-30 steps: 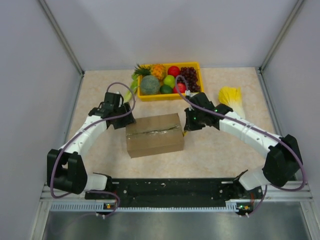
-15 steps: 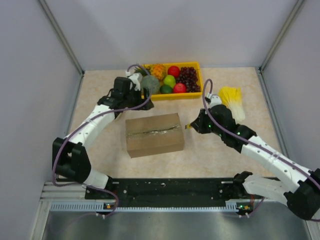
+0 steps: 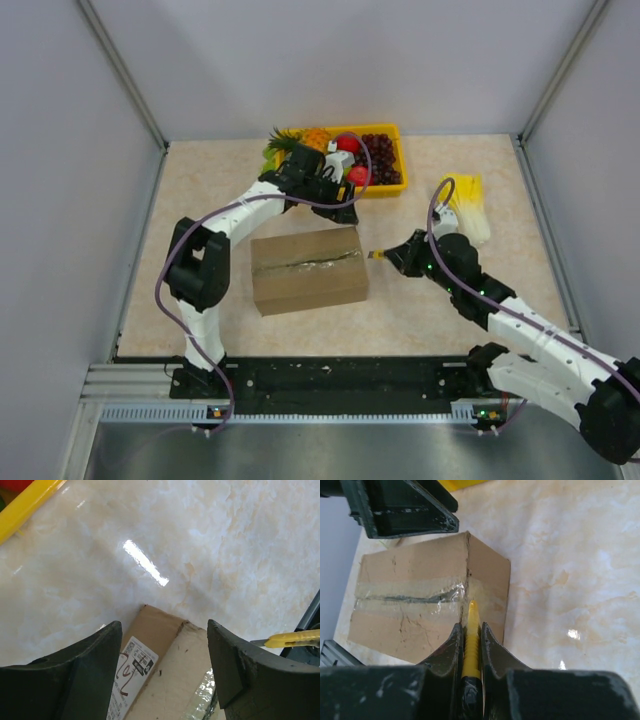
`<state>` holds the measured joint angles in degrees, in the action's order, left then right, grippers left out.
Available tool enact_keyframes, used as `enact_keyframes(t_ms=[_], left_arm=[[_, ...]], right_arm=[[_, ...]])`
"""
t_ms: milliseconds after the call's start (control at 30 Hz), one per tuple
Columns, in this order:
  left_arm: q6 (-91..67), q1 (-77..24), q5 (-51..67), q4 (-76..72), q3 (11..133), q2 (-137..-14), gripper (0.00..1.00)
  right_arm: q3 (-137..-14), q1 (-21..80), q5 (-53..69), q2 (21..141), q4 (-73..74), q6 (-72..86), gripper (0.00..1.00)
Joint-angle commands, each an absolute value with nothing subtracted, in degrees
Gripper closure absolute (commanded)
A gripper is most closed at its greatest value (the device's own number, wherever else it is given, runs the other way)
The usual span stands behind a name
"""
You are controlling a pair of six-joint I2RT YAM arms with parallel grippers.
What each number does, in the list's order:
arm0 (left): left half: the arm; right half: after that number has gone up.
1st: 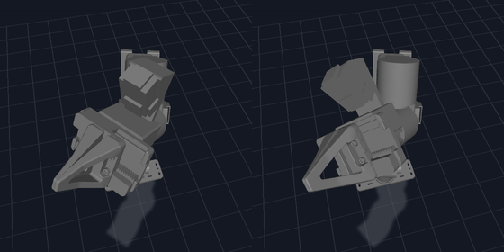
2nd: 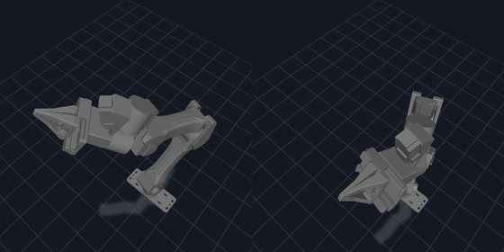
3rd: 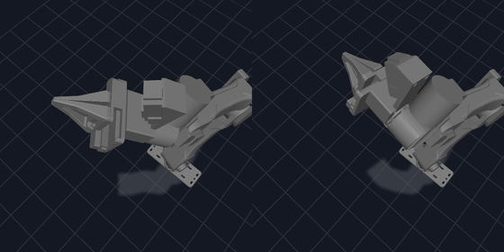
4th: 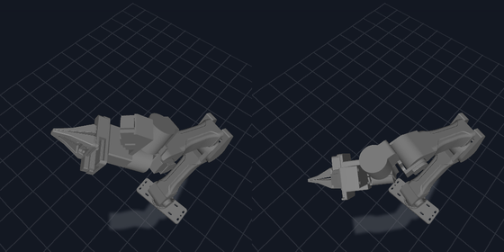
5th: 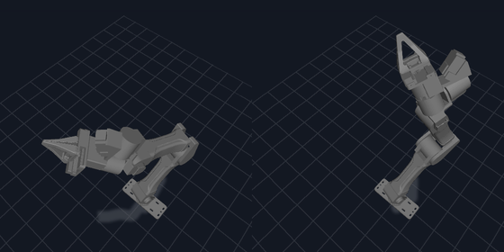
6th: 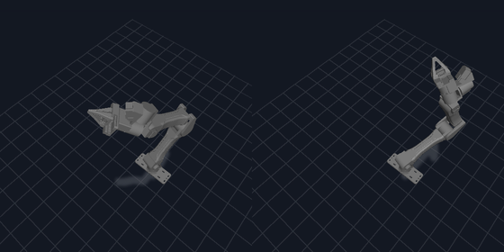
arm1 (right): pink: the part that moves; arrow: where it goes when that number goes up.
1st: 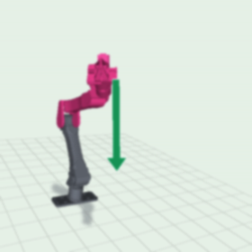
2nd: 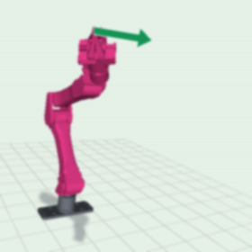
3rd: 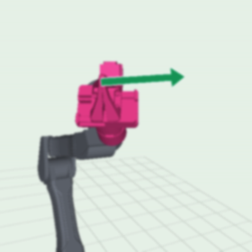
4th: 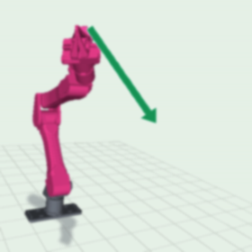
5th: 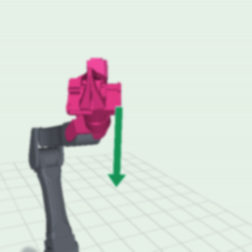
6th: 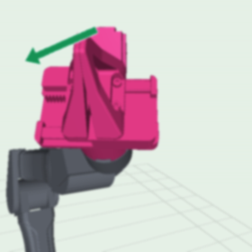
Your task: Unpack the express box
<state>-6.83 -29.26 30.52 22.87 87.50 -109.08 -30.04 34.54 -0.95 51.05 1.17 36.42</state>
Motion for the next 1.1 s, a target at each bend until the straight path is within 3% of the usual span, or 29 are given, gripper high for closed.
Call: enact_keyframes(t_ms=[0,733,1067], left_arm=[[-0.9,-29.2,32.2,29.1,93.5,-111.9,0.28],[-0.6,-28.8,28.5,26.3,87.2,-112.2,0.53],[-0.5,-28.8,27.7,25.8,85.1,-111.6,0.57]], right_arm=[[-28.5,33.2,-0.6,49.4,-8.2,40.5,1.0],[-26.6,31.2,-0.8,55.1,-16.9,44.1,1.0],[-26.7,30.9,-0.3,58.6,-20.0,44.1,1.0]])
